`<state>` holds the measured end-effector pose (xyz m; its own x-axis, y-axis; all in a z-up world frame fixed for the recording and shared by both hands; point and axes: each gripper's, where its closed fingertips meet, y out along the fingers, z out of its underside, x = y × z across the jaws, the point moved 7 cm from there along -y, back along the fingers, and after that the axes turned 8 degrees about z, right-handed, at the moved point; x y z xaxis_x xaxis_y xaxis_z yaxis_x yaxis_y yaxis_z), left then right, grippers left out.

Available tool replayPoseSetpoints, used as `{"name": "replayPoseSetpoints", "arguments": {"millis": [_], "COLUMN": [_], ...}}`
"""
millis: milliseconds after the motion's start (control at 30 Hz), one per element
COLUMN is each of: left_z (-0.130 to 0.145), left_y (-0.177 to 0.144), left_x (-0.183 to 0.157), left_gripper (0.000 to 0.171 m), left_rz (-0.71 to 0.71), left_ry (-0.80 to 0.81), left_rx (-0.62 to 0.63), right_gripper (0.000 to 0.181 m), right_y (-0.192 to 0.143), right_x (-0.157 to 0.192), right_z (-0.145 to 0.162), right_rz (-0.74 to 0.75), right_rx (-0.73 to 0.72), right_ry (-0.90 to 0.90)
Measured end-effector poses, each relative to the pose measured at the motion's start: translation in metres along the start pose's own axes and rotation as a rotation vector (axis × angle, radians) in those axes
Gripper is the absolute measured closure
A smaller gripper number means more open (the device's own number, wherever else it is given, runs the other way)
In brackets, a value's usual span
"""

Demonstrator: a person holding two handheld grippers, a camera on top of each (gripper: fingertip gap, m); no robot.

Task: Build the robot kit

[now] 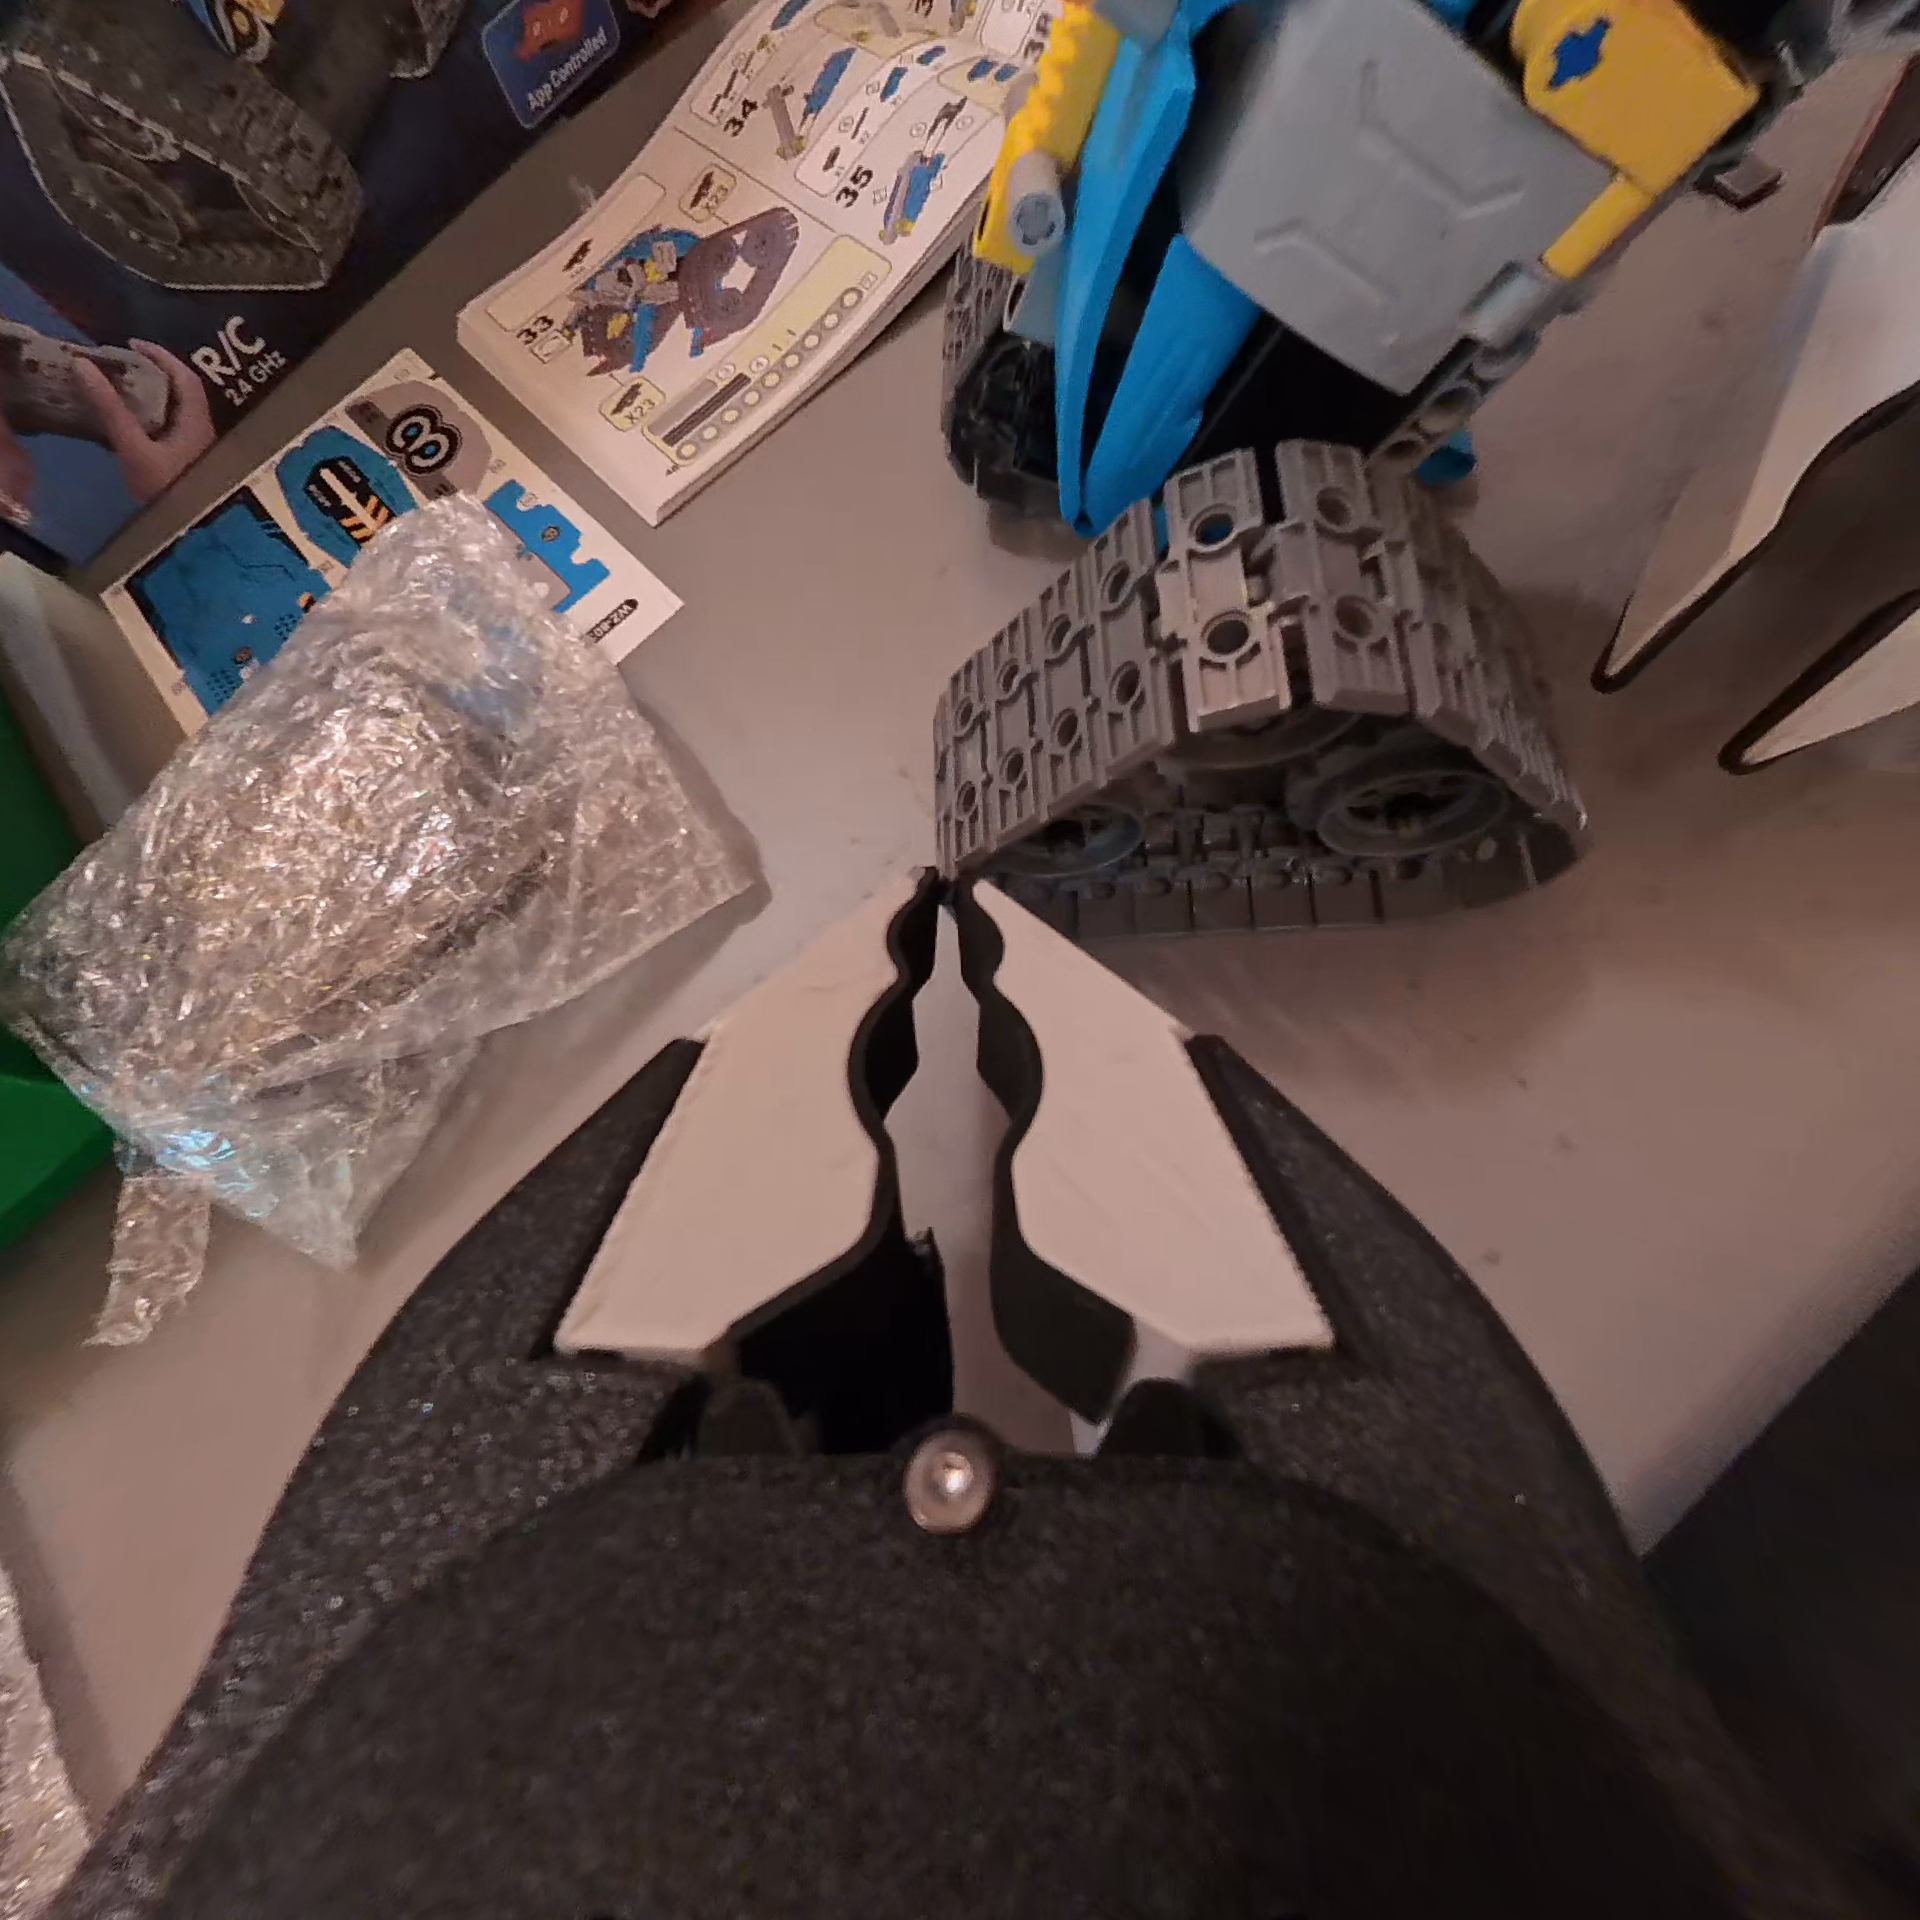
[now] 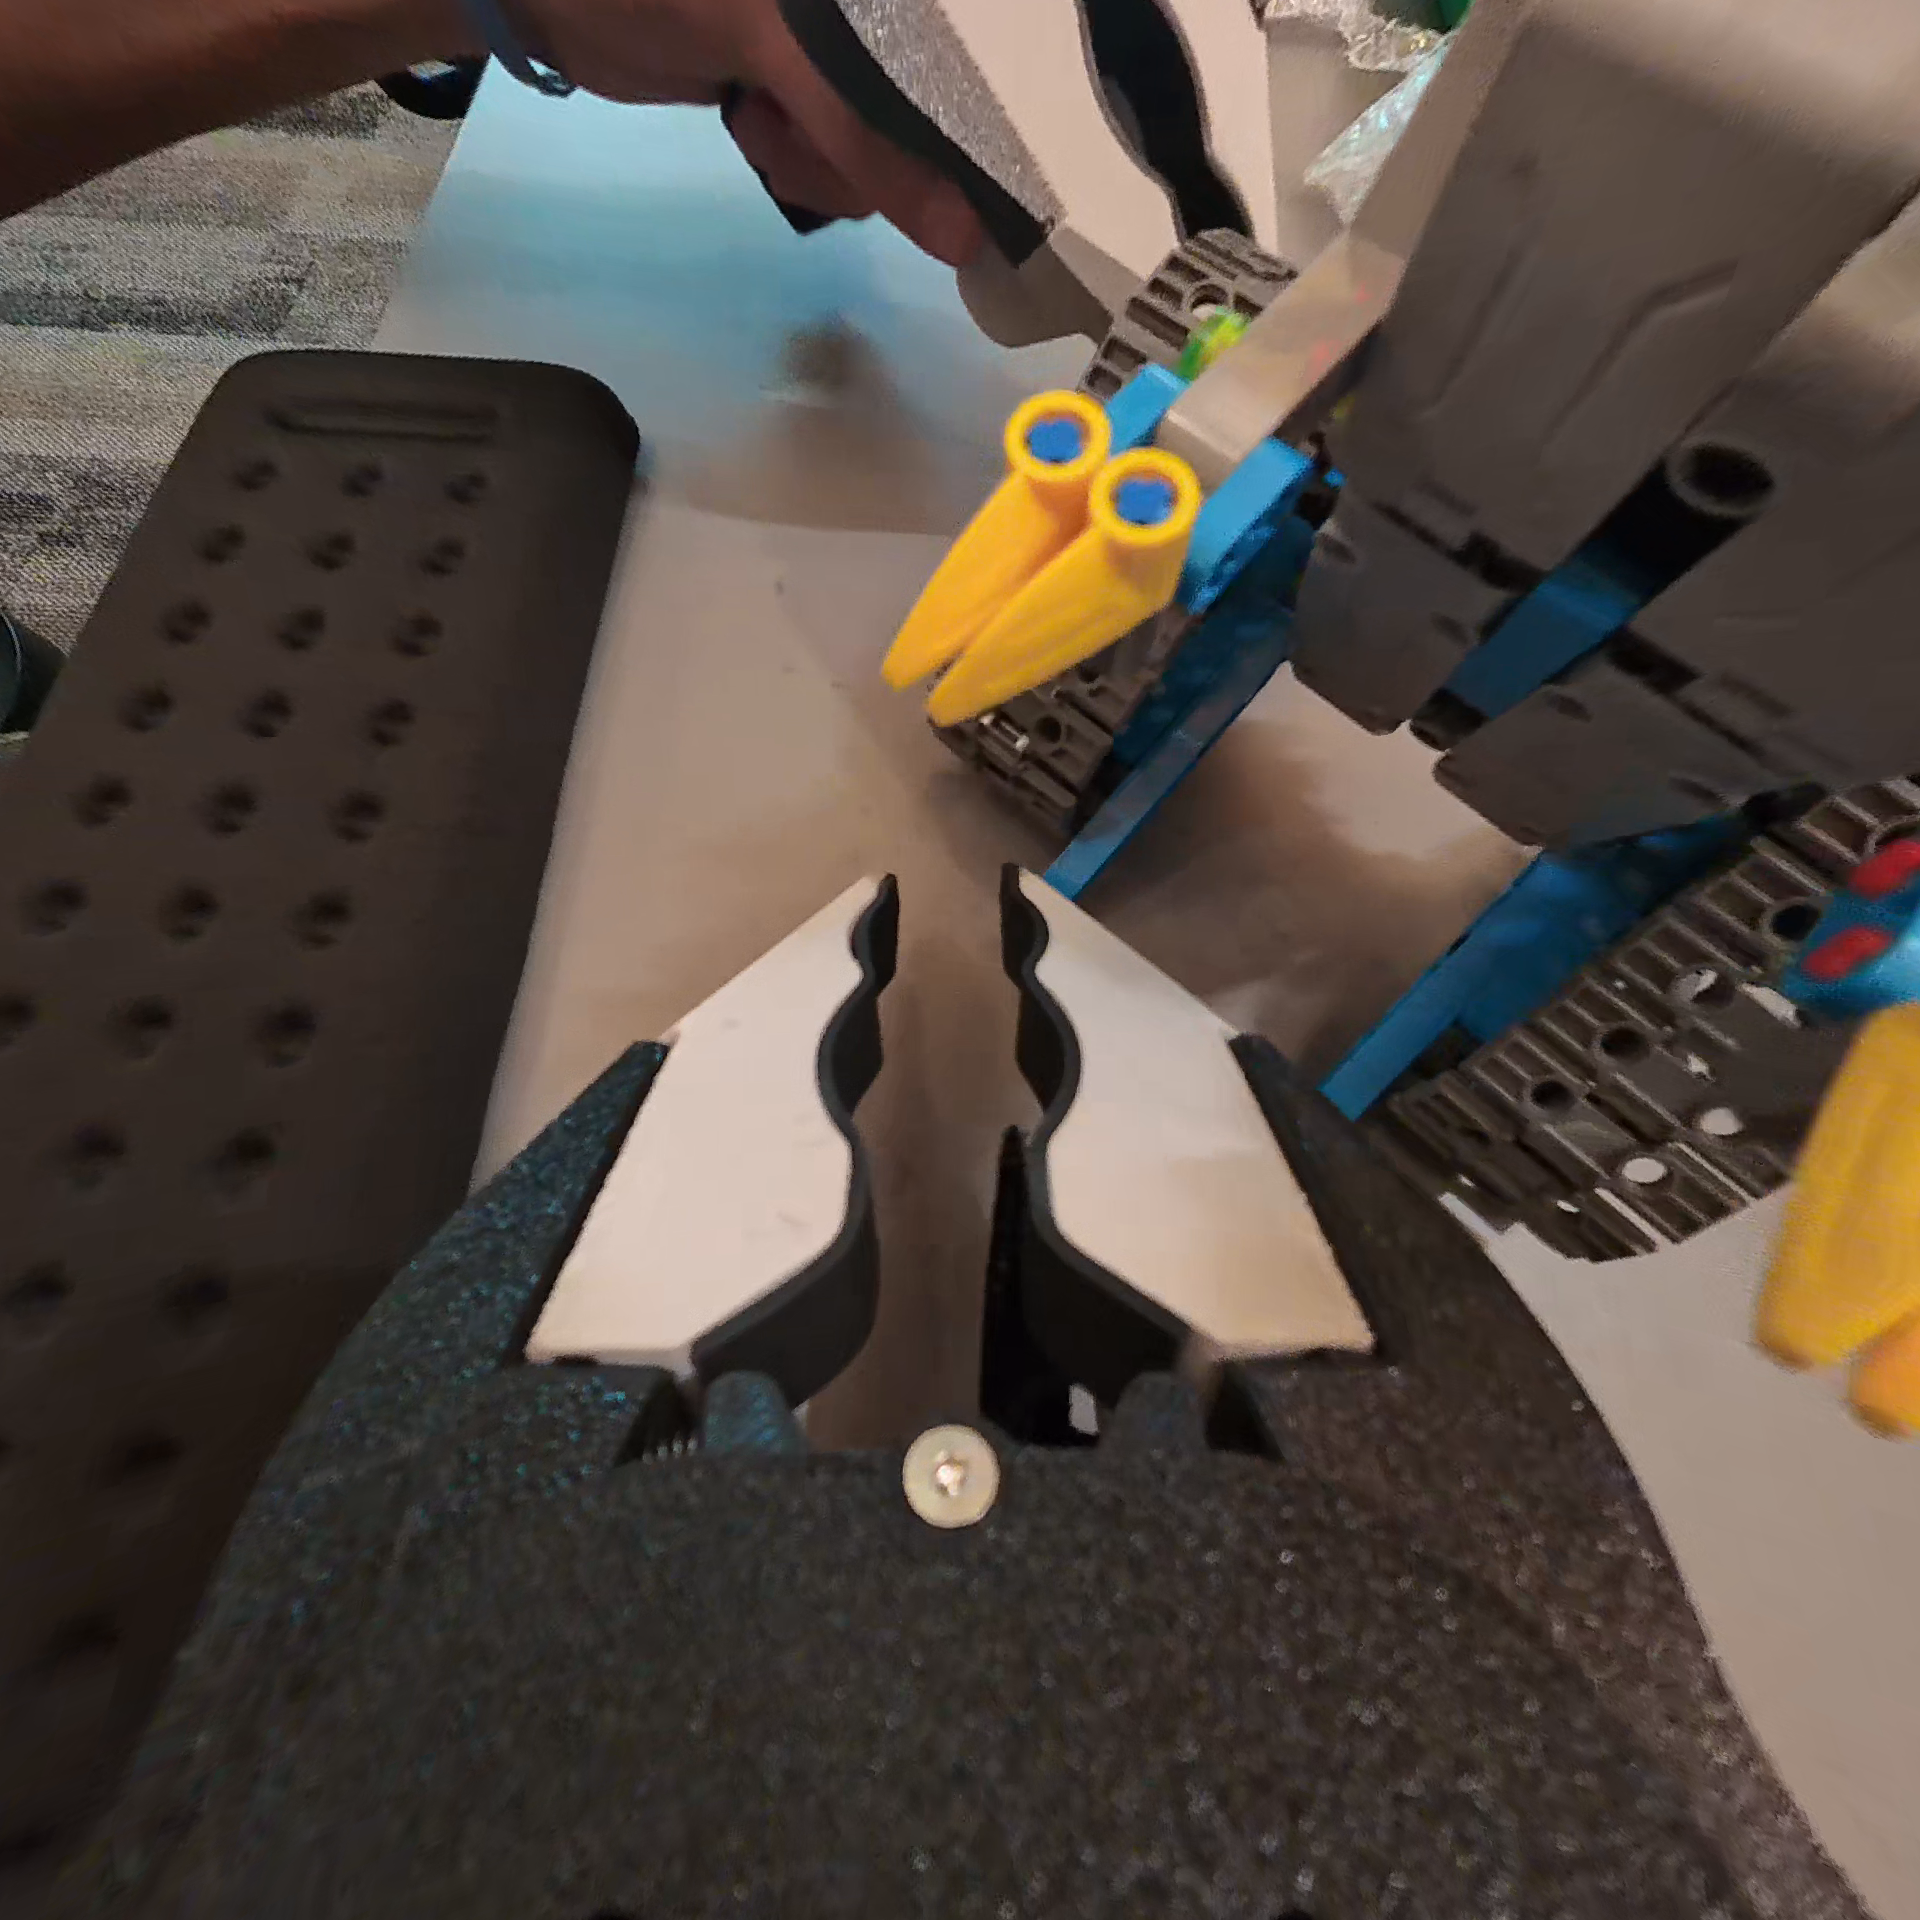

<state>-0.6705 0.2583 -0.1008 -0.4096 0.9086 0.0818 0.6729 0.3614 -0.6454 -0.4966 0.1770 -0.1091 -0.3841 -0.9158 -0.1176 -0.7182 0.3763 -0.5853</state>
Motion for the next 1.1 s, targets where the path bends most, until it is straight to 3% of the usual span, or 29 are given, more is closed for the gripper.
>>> {"name": "replayPoseSetpoints", "arguments": {"millis": [367,533,867,1000,1100], "left_z": [0.0,0.0,-0.018,-0.024,-0.026], "left_y": [-0.006,-0.011,-0.003,0.001,0.006], "left_x": [-0.014,-0.037,-0.091,-0.099,-0.089], "left_gripper": [0.168,0.166,0.165,0.165,0.167], "left_rz": [0.031,0.071,0.146,0.098,-0.014], "left_ry": [-0.08,-0.065,-0.001,0.005,0.002], "left_rx": [0.028,0.023,0.049,0.049,0.061], "right_gripper": [0.162,0.16,0.163,0.166,0.166], "right_y": [-0.011,-0.018,-0.061,-0.067,-0.061], "right_x": [-0.012,-0.015,-0.009,-0.006,0.005], "right_z": [0.001,0.002,0.027,0.036,0.034], "right_rz": [0.029,0.012,0.149,0.188,0.062], "right_rx": [-0.037,-0.073,-0.074,-0.067,-0.065], "right_ry": [0.06,0.119,0.171,0.168,0.206]}}
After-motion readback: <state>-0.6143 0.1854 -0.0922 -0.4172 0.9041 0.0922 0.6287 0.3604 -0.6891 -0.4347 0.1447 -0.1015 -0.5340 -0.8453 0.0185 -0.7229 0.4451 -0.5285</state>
